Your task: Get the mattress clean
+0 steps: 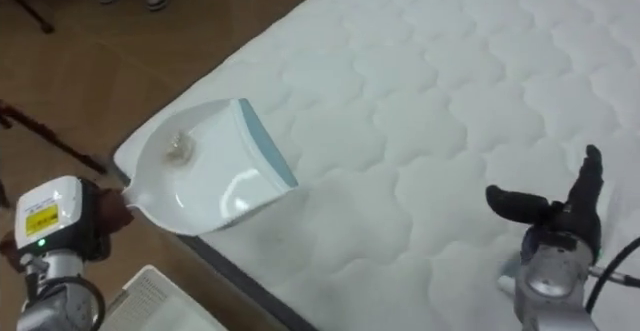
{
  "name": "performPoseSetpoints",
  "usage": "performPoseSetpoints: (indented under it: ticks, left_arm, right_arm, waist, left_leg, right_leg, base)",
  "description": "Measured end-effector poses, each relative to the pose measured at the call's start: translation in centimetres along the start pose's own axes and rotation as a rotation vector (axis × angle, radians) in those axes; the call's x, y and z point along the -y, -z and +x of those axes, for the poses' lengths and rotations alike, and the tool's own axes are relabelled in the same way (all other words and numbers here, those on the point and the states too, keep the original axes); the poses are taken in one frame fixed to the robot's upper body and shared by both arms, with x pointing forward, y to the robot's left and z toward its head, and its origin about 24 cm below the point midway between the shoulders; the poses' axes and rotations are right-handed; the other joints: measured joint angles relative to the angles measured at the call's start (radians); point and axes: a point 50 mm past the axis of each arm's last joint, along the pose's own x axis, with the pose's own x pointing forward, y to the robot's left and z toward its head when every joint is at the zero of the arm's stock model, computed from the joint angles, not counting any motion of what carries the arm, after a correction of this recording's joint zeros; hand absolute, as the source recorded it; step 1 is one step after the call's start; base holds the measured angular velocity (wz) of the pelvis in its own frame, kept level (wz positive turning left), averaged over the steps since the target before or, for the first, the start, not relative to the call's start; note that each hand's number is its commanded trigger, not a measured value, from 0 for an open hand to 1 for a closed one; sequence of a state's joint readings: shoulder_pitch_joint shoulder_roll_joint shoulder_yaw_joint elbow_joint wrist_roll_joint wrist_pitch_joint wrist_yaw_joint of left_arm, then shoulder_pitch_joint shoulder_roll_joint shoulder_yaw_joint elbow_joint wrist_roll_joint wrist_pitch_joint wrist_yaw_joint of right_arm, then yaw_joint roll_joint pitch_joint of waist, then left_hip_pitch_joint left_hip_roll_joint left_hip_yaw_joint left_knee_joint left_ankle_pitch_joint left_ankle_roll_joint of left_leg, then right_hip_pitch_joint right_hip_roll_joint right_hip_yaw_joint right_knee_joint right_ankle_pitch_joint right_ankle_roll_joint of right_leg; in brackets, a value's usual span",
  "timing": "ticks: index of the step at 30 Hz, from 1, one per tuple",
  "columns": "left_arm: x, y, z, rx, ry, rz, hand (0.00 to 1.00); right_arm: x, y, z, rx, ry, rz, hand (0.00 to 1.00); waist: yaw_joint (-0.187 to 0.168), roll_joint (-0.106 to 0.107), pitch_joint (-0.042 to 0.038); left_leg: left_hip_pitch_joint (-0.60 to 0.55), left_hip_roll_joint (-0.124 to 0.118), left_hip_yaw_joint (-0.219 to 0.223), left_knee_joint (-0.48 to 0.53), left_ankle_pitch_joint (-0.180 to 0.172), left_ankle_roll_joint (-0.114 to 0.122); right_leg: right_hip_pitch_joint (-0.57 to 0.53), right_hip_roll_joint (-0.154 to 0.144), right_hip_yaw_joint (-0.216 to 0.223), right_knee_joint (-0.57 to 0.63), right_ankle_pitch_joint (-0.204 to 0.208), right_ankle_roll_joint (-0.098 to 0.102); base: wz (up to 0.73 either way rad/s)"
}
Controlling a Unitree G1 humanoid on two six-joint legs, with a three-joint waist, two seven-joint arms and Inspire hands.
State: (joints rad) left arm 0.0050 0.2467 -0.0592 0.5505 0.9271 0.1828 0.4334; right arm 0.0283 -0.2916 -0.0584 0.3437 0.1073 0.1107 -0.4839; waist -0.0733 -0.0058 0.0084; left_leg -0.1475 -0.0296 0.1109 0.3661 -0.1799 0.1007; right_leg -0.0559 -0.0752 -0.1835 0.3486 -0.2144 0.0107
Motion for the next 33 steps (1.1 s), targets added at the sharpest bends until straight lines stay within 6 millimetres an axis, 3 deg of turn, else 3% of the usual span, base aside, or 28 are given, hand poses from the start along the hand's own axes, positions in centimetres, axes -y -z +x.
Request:
performPoseSetpoints:
  ticks: [2, 6, 9, 12, 14, 17, 18, 19, 21, 23, 24, 25, 26, 27, 28, 30, 33]
  left_arm:
    - [0.3, -0.4, -0.1, 0.011, 0.021, -0.025, 1.0]
    - [0.3, -0.3, -0.2, 0.018, 0.023, -0.028, 1.0]
    - [-0.1, 0.6, -0.1, -0.016, 0.011, -0.03, 1.0]
    - [-0.4, 1.4, 0.0, -0.05, -0.006, -0.033, 1.0]
    - [-0.4, 1.7, 0.0, -0.062, -0.011, -0.034, 1.0]
    - [-0.2, 1.7, -0.3, -0.059, -0.004, -0.045, 1.0]
    - [-0.2, 1.4, -0.3, -0.054, -0.01, -0.057, 1.0]
    - [-0.2, 0.6, -0.2, -0.038, -0.018, -0.077, 1.0]
    - [-0.1, -0.4, -0.2, -0.007, -0.015, -0.092, 1.0]
    - [0.2, -0.6, -0.3, 0.006, -0.006, -0.089, 1.0]
    - [0.2, -0.6, -0.4, 0.007, -0.003, -0.09, 1.0]
    - [0.0, -0.7, -0.2, 0.012, -0.013, -0.097, 1.0]
    - [-0.1, -0.6, -0.1, 0.011, -0.024, -0.099, 1.0]
    - [-0.3, -0.2, 0.0, -0.002, -0.041, -0.102, 1.0]
    - [-0.5, 0.3, 0.0, -0.013, -0.045, -0.092, 1.0]
    - [-0.6, 0.1, 0.0, -0.004, -0.054, -0.086, 1.0]
    - [-0.7, 0.0, 0.0, 0.011, -0.076, -0.052, 1.0]
  right_arm:
    - [-0.4, 0.0, -0.2, 0.001, -0.028, 0.008, 0.0]
    - [-0.6, 0.4, -0.8, -0.002, -0.066, 0.013, 0.0]
    - [-0.9, 0.4, -1.1, -0.002, -0.087, 0.023, 0.0]
    - [-1.0, 0.3, -1.1, 0.01, -0.108, 0.031, 0.0]
    - [-1.1, 0.2, -1.1, 0.017, -0.11, 0.036, 0.0]
    - [-1.1, 0.1, -1.1, 0.023, -0.11, 0.055, 0.0]
    - [-1.2, 0.0, -1.1, 0.017, -0.111, 0.086, 0.0]
    - [-1.2, 0.0, -1.1, 0.007, -0.104, 0.105, 0.0]
    - [-1.3, 0.0, -1.1, 0.003, -0.101, 0.116, 0.0]
    - [-1.8, -0.4, -1.1, 0.011, -0.116, 0.137, 0.0]
    - [-2.0, -0.4, -1.2, 0.012, -0.126, 0.135, 0.0]
    - [-2.2, -0.6, -1.2, 0.016, -0.131, 0.139, 0.0]
    - [-2.4, -0.8, -1.1, 0.021, -0.137, 0.14, 0.0]
    - [-2.9, -1.3, -1.0, 0.042, -0.156, 0.138, 0.0]
    - [-3.4, -1.1, -1.3, 0.037, -0.176, 0.144, 0.0]
    - [-3.3, -0.9, -1.4, 0.031, -0.172, 0.143, 0.0]
    - [-3.4, -0.6, -1.5, 0.037, -0.179, 0.117, 0.0]
  waist:
    - [0.005, 0.008, -0.0028]
    - [0.055, 0.001, -0.0037]
    - [0.065, -0.008, -0.0056]
    - [0.104, -0.012, -0.0078]
    - [0.109, -0.015, -0.0081]
    - [0.11, -0.011, -0.0064]
    - [0.103, -0.01, -0.0051]
    - [0.082, -0.01, -0.0023]
    - [0.08, -0.011, -0.0004]
    - [0.094, -0.02, 0.0057]
    - [0.094, -0.034, 0.0063]
    - [0.079, -0.063, 0.0118]
    - [0.093, -0.061, 0.0122]
    - [0.126, -0.04, 0.0188]
    - [0.136, -0.038, 0.0179]
    - [0.122, -0.053, 0.0076]
    - [0.133, -0.046, 0.0064]
  left_leg:
    - [-0.016, -0.013, -0.033, -0.002, 0.009, 0.0]
    - [-0.028, -0.022, -0.076, 0.01, 0.014, -0.004]
    - [-0.035, -0.037, -0.123, 0.012, 0.019, -0.011]
    - [-0.046, -0.04, -0.138, 0.014, 0.02, -0.012]
    - [-0.057, -0.046, -0.156, 0.014, 0.029, -0.005]
    - [-0.084, -0.057, -0.181, 0.029, 0.035, 0.001]
    - [-0.106, -0.046, -0.146, 0.033, 0.038, 0.006]
    - [-0.129, -0.003, -0.007, 0.032, 0.042, 0.014]
    - [-0.137, 0.039, 0.158, 0.031, 0.029, 0.023]
    - [-0.13, 0.013, 0.124, 0.022, 0.021, 0.005]
    - [-0.115, -0.023, 0.094, -0.017, 0.036, -0.056]
    - [-0.113, -0.028, 0.119, -0.001, 0.027, -0.104]
    - [-0.123, 0.021, 0.158, 0.068, 0.007, -0.069]
    - [-0.144, 0.071, 0.142, 0.165, -0.078, -0.053]
    - [-0.143, 0.06, 0.111, 0.17, -0.095, -0.017]
    - [-0.137, 0.022, 0.069, 0.131, -0.079, -0.019]
    - [-0.103, -0.009, 0.051, 0.099, -0.056, 0.015]
  right_leg:
    - [0.009, 0.003, -0.026, -0.006, 0.007, 0.003]
    - [0.022, 0.002, -0.067, -0.038, 0.001, 0.009]
    - [0.04, 0.013, -0.067, -0.065, 0.008, 0.007]
    - [0.039, 0.025, -0.067, -0.074, 0.011, 0.002]
    - [0.044, 0.026, -0.08, -0.072, 0.018, -0.002]
    - [0.062, 0.025, -0.137, -0.092, 0.017, -0.004]
    - [0.066, 0.015, -0.181, -0.1, 0.016, -0.004]
    - [0.078, 0.006, -0.244, -0.112, 0.01, 0.002]
    - [0.081, -0.003, -0.301, -0.105, -0.012, 0.008]
    - [0.076, -0.009, -0.311, -0.096, -0.022, 0.016]
    - [0.084, -0.017, -0.305, -0.11, -0.021, 0.001]
    - [0.095, -0.048, -0.327, -0.123, -0.013, -0.006]
    - [0.098, -0.052, -0.345, -0.108, -0.02, 0.004]
    - [0.096, -0.05, -0.365, -0.04, -0.053, 0.035]
    - [0.089, -0.045, -0.364, -0.02, -0.071, 0.034]
    - [0.086, -0.047, -0.344, -0.038, -0.066, 0.029]
    - [0.073, -0.063, -0.293, -0.014, -0.043, 0.05]
  base:
    - [0.7]
    - [0.37]
    - [0.4]
    - [0.18]
    - [0.33]
    - [0.59]
    - [1.03]
    - [1.2]
    - [1.0]
    - [0.6]
    - [0.94]
    - [0.84]
    - [0.29]
    - [-0.11]
    - [0.11]
    - [0.7]
    - [0.45]
